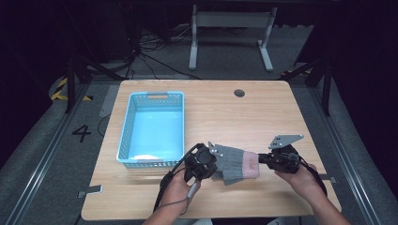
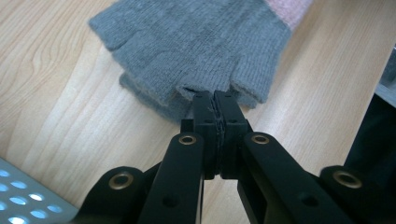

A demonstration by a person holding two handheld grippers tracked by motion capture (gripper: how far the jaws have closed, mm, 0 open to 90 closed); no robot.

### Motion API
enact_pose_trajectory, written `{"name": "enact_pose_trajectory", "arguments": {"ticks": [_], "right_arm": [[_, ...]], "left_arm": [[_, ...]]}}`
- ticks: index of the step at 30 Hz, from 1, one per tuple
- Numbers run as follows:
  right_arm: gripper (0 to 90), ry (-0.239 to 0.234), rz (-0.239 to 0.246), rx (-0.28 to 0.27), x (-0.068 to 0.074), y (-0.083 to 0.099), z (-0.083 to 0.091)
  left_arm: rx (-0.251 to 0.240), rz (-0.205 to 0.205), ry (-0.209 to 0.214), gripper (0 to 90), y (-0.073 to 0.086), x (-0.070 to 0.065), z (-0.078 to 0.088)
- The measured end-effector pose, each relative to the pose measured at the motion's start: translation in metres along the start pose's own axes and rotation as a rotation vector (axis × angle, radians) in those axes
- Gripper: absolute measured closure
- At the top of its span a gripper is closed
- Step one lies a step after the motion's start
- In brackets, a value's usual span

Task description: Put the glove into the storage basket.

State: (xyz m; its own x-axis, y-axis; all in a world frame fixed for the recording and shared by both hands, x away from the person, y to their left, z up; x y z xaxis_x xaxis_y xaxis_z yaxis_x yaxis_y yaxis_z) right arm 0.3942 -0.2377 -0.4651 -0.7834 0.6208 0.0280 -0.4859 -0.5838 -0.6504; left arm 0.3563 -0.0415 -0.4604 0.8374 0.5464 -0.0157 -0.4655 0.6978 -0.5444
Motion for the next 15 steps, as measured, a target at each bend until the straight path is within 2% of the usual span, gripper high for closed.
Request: {"name": "enact_pose_trajectory", "arguments": {"ticks": [9,15], "right_arm": [[85.0,-0.013,-0.016,0.017,-0.007,-0.002,-0.011],[85.0,-0.016,-0.033,0.035,-0.010,0.002,-0.017]], "left_arm": [[0.036,-0.005,0.015,89.2,0.004,-0.006,-0.007],[0.074,0.002,0.045,89.1,0.008,-0.006,-0.015]]}}
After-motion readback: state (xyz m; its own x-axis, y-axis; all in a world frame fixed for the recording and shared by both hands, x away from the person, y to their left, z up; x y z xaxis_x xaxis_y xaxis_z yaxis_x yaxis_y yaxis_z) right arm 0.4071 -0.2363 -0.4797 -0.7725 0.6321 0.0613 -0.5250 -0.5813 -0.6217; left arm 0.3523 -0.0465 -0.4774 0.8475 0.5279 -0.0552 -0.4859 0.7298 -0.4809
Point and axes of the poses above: each handheld gripper's, and its own axes: z roughly backward along the jaws, y roughly out of its underside, x roughly to its left, the point moved 9 cm from there along -z, roughly forward along the jaws, and after that the axes turned 4 degrees about -y, right-handed, at the moved point
